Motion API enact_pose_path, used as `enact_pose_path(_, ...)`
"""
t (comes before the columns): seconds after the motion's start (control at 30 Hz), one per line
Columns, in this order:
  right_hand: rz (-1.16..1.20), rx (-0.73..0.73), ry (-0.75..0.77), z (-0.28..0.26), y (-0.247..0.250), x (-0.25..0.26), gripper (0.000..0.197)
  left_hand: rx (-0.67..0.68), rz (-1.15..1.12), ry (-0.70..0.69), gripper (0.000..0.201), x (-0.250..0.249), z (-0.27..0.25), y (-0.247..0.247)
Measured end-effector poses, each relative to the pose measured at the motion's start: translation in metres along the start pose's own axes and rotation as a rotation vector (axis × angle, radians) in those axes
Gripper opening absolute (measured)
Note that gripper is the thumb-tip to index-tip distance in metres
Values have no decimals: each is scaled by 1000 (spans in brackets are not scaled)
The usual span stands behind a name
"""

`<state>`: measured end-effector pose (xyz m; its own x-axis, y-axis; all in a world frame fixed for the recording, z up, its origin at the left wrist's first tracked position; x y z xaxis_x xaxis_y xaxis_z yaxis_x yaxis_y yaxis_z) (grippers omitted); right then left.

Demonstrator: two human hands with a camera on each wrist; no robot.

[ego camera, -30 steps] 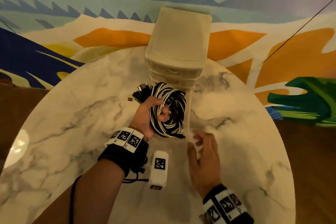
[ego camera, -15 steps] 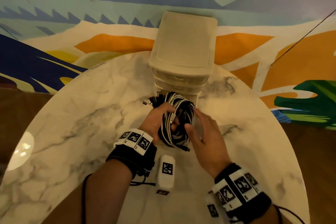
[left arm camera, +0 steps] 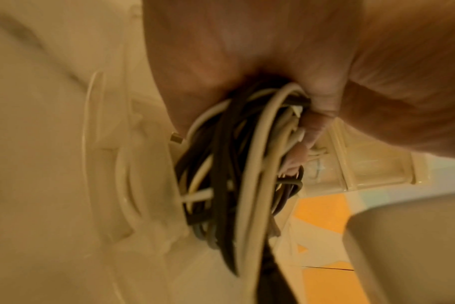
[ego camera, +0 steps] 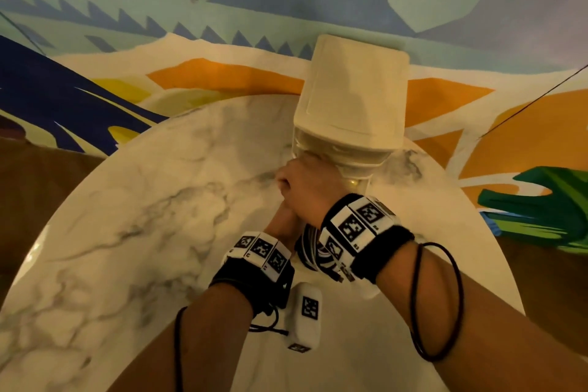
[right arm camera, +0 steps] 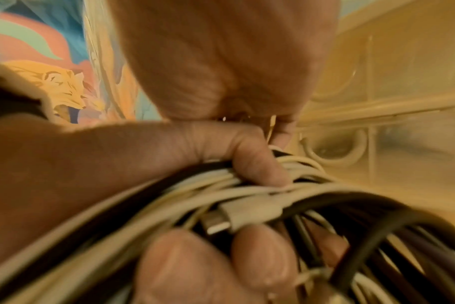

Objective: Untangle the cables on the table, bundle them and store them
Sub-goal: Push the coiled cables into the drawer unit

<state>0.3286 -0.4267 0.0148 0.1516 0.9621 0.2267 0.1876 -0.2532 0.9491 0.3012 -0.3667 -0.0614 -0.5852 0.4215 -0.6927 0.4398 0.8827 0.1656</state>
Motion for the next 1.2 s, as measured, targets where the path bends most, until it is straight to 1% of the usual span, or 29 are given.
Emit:
enact_pose_path(0.03, -14, -33, -9, -1, 1, -1, 17, -1, -187, -64, 21, 11, 12, -1)
enact_pose_path(0.07, -14, -57, -14, -3, 1, -3, 19, 116, -371, 53, 22, -2, 1, -5)
enact_pose_path(0.1, -7, -72, -26, -6, 1, -7, 21, 159, -268, -2, 23, -7, 8, -13)
enact_pose_path(0.13, 4, -84, -37, -9, 1, -9, 23, 169, -216, -84, 23, -3, 8, -3)
enact_pose_path(0.2, 32, -86, -61, -12, 0, -14, 27, 143, -145, -195, 19, -2, 6, 2)
enact_pose_path(0.27, 59, -79, -88, -10, -3, -14, 29, 109, -176, -203, 16, -3, 6, -3)
enact_pose_path(0.33, 117, -85, -113, -9, -6, -15, 30, 82, -83, -241, 16, -5, 3, -3)
enact_pose_path(0.4, 222, -121, -140, -10, -7, -19, 28, 100, 4, -293, 17, -7, 1, 1)
enact_pose_path(0.43, 279, -144, -157, -11, -8, -22, 27, 88, 26, -311, 19, -9, -2, 3)
enact_pose_path(0.5, 343, -162, -185, -11, -11, -27, 26, 36, 70, -348, 19, -13, -10, 6)
enact_pose_path(0.57, 338, -157, -197, -9, -16, -30, 26, -42, 182, -400, 12, -11, -19, 8)
enact_pose_path(0.6, 329, -159, -206, -7, -18, -31, 26, -82, 221, -429, 14, -7, -25, 7)
enact_pose_path(0.67, 325, -165, -212, -6, -21, -33, 27, -116, 214, -528, 33, 1, -36, 5)
enact_pose_path(0.7, 328, -163, -200, -6, -21, -33, 27, -124, 196, -567, 39, 2, -39, 6)
enact_pose_path(0.73, 339, -161, -183, -7, -22, -32, 26, -127, 206, -590, 39, 1, -38, 7)
enact_pose_path(0.83, 390, -163, -136, -12, -28, -31, 27, -111, 286, -587, 22, 1, -26, 7)
enact_pose_path(0.87, 415, -175, -113, -15, -30, -32, 29, -98, 305, -585, 21, 1, -23, 7)
enact_pose_path(1.0, 539, -267, -20, -32, -24, -34, 44, -67, 354, -578, 29, 0, -20, 5)
enact_pose_path(1.07, 559, -293, -17, -42, -19, -37, 50, -54, 400, -587, 31, 2, -18, 4)
enact_pose_path(1.1, 561, -278, -25, -46, -20, -38, 51, -47, 463, -595, 33, 1, -17, 3)
enact_pose_path(1.17, 542, -205, -30, -54, -27, -40, 50, -2, 659, -655, 44, 0, -19, -3)
enact_pose_path(1.2, 498, -171, -21, -56, -32, -42, 52, 20, 733, -704, 49, -1, -20, -5)
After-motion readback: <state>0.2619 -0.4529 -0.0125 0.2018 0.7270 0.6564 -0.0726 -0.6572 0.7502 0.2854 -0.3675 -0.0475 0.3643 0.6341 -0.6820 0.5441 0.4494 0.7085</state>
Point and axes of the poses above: each hand's wrist, its own z-axis towards the middle knuckle, its own y-axis out of the back of the hand, x = y × z, the point moved 4 cm from there along z, towards the middle knuckle, and after that the axes turned 3 degrees about -y, right-handed, at the moved point
